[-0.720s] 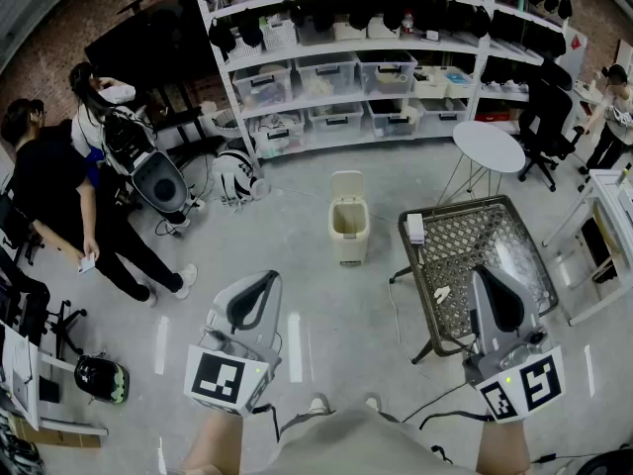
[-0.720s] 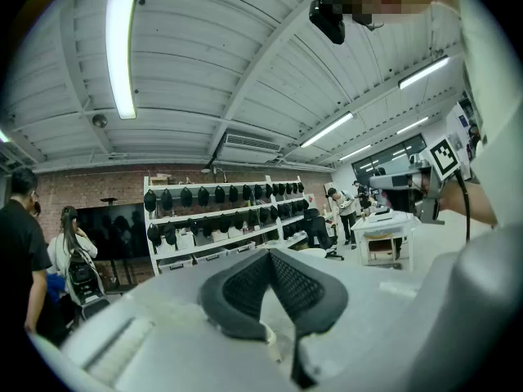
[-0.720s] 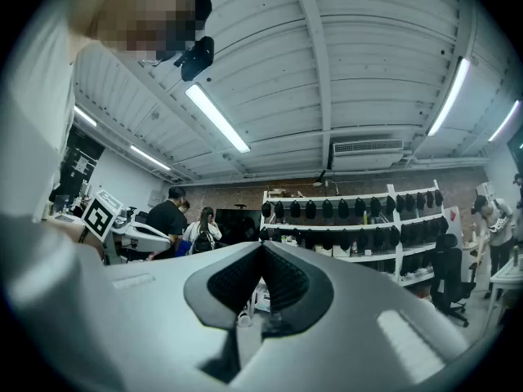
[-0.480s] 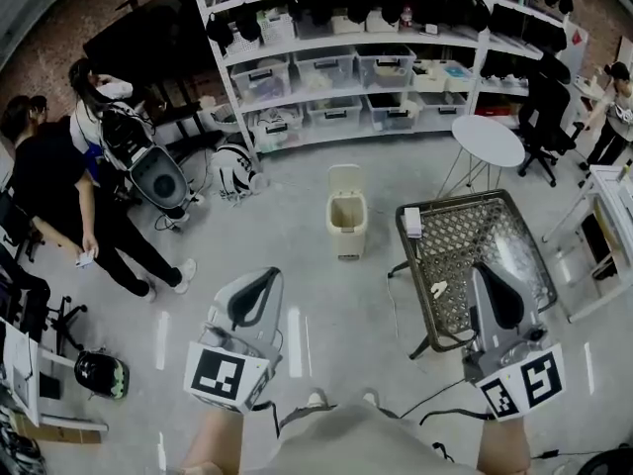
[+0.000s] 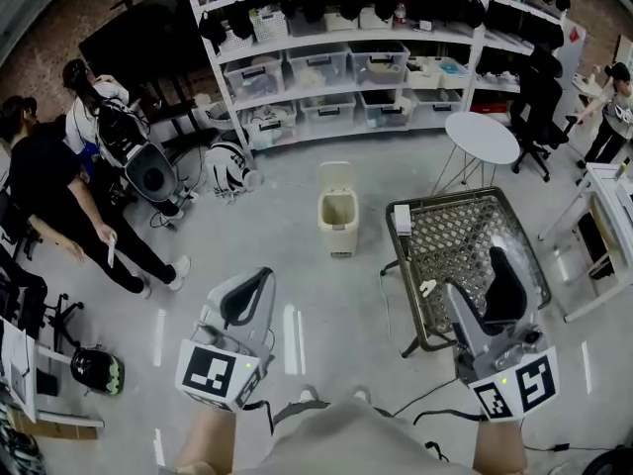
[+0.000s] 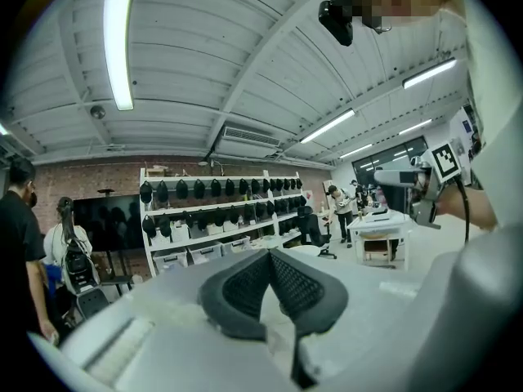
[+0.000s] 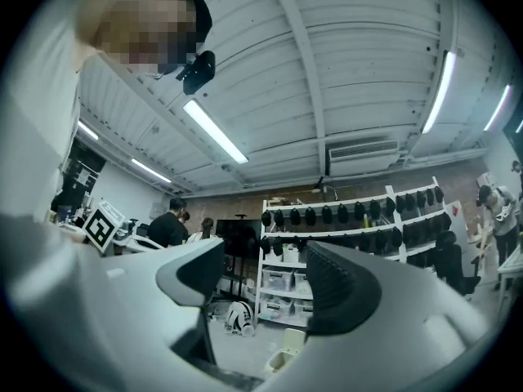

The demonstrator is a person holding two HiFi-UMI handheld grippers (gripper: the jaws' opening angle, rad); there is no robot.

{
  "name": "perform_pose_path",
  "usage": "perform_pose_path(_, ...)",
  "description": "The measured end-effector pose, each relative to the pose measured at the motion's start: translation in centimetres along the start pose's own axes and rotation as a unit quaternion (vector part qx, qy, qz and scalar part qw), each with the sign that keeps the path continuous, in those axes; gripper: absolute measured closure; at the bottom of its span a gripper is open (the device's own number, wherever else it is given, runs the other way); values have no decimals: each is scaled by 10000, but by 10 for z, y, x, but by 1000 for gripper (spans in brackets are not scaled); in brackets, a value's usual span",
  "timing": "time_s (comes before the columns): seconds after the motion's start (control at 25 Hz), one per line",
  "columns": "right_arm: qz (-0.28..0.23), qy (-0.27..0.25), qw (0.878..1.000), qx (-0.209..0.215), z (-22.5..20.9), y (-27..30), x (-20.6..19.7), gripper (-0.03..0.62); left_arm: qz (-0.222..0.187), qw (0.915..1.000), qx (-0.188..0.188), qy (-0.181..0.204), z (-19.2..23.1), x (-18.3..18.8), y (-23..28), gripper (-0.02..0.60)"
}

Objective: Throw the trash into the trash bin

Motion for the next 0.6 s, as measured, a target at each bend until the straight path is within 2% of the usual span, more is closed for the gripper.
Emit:
perform_pose_path(0.16, 115, -150, 9998, -59, -9, -5, -5, 299, -10, 10000, 41, 3, -8, 1, 2, 580)
perform_pose_path(0.32, 108, 7, 9999, -67, -17, -9, -9, 312, 28, 10000, 68, -6, -11, 0, 4, 580)
perform_pose_path(0.6, 133, -42, 9999, -14, -16, -3, -12, 312, 75, 10000, 9, 30, -13, 1, 12, 580)
Point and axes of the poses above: the fingertips, and each gripper's own axes: y forward along the fingers, z to its left, x out of its top, the point moved 2 cm from there along -y, backward along the fingers, and after that the axes turned 3 degrees about z, right-handed, at the moved point
